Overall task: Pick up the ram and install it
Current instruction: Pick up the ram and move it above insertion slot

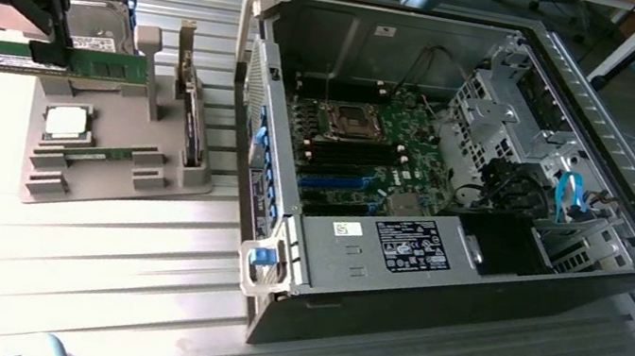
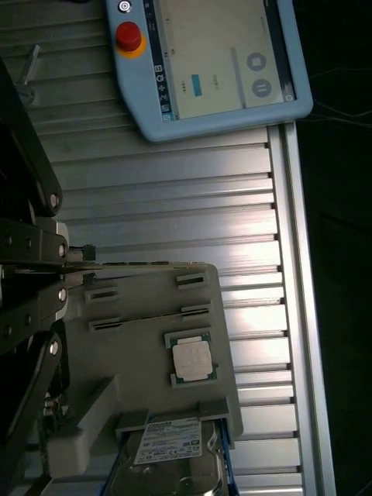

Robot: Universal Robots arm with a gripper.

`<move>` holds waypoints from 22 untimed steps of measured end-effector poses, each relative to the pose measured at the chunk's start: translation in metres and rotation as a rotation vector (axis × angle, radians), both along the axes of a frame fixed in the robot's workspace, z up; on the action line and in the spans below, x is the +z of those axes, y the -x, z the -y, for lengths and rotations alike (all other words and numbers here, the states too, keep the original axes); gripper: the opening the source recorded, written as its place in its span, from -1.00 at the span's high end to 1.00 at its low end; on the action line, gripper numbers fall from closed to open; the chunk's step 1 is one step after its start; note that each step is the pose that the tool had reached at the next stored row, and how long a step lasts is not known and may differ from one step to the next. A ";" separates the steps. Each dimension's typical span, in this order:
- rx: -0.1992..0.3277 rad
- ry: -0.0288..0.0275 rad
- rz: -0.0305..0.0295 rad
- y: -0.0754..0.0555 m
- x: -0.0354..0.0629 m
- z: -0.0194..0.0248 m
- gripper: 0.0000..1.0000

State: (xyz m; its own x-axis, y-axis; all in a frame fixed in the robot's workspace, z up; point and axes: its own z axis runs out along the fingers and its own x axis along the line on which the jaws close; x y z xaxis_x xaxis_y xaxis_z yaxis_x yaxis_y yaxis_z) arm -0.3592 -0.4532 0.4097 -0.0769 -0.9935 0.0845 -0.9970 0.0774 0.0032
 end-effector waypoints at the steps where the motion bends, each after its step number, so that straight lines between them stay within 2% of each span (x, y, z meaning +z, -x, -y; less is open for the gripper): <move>1: 0.000 0.0002 -0.0006 -0.001 0.0002 0.0000 0.73; 10: 0.000 0.0007 -0.0034 -0.009 0.0002 0.0000 0.73; 22: 0.000 0.0023 -0.0036 -0.022 0.0003 0.0000 0.73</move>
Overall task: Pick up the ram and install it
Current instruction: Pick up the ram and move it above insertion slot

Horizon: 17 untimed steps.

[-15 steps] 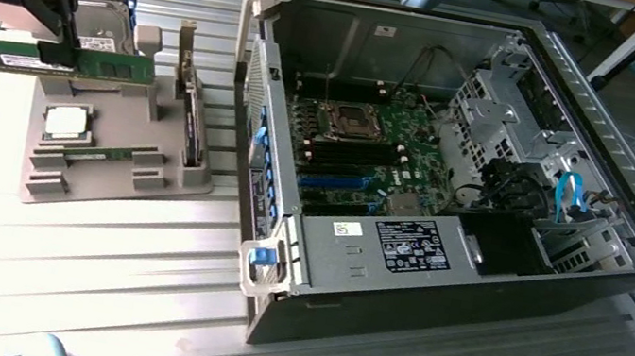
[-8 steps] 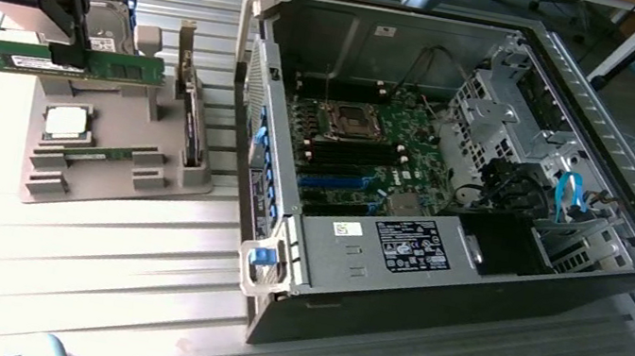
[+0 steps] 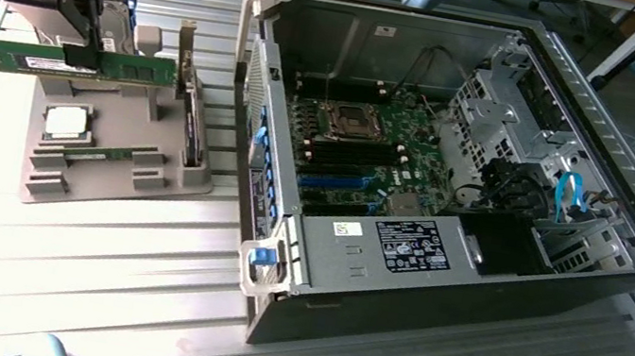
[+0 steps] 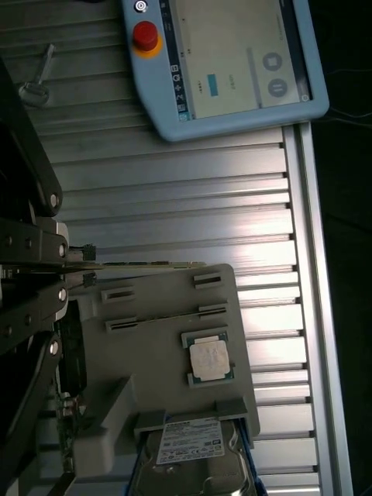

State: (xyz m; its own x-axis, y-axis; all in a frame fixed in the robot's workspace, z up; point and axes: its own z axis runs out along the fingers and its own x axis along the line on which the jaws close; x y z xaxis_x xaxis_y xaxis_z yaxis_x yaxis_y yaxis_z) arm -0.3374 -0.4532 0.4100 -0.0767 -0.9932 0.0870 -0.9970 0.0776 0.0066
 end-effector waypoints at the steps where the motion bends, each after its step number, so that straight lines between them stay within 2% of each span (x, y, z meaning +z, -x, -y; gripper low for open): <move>1: 0.000 0.0000 0.0001 -0.001 0.0000 0.0000 0.73; 17: 0.000 0.0004 0.0000 -0.012 0.0000 0.0000 0.73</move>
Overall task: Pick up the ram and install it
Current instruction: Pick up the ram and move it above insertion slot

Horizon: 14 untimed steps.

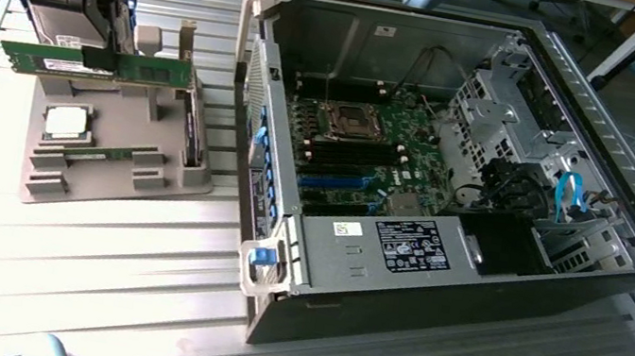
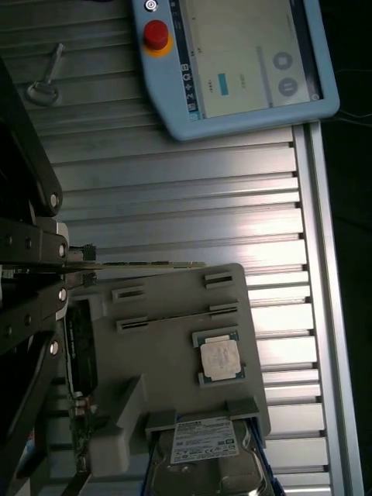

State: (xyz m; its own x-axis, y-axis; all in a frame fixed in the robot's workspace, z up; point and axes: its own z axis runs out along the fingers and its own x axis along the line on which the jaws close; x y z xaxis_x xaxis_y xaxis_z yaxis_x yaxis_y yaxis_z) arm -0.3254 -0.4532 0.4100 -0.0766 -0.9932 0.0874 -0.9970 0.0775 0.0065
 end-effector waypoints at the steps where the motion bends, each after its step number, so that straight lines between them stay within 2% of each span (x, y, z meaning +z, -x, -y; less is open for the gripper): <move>1: 0.000 -0.0001 0.0000 -0.001 0.0000 0.0000 0.73; 14: 0.000 0.0006 -0.0002 -0.011 0.0000 0.0000 0.73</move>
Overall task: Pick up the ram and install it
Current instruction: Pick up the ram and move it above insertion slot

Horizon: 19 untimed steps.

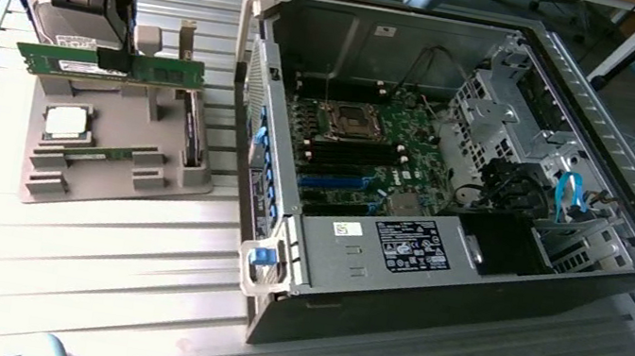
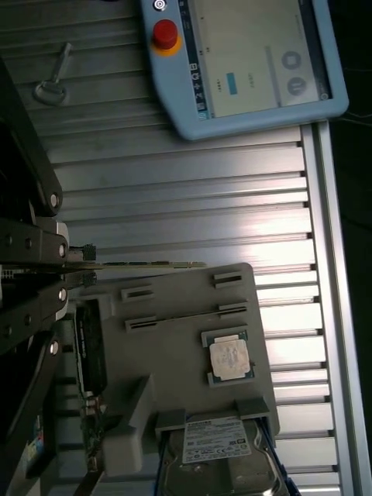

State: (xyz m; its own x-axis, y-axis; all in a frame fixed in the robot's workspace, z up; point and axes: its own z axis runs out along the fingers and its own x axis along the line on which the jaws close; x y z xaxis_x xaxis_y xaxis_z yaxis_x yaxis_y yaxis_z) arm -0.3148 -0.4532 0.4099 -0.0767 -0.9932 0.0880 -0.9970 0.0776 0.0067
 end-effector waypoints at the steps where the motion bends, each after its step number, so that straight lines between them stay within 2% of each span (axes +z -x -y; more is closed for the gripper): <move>1: 0.000 0.0002 0.0000 -0.001 0.0000 0.0000 0.73; 19: 0.000 0.0032 0.0000 -0.013 0.0000 0.0000 0.73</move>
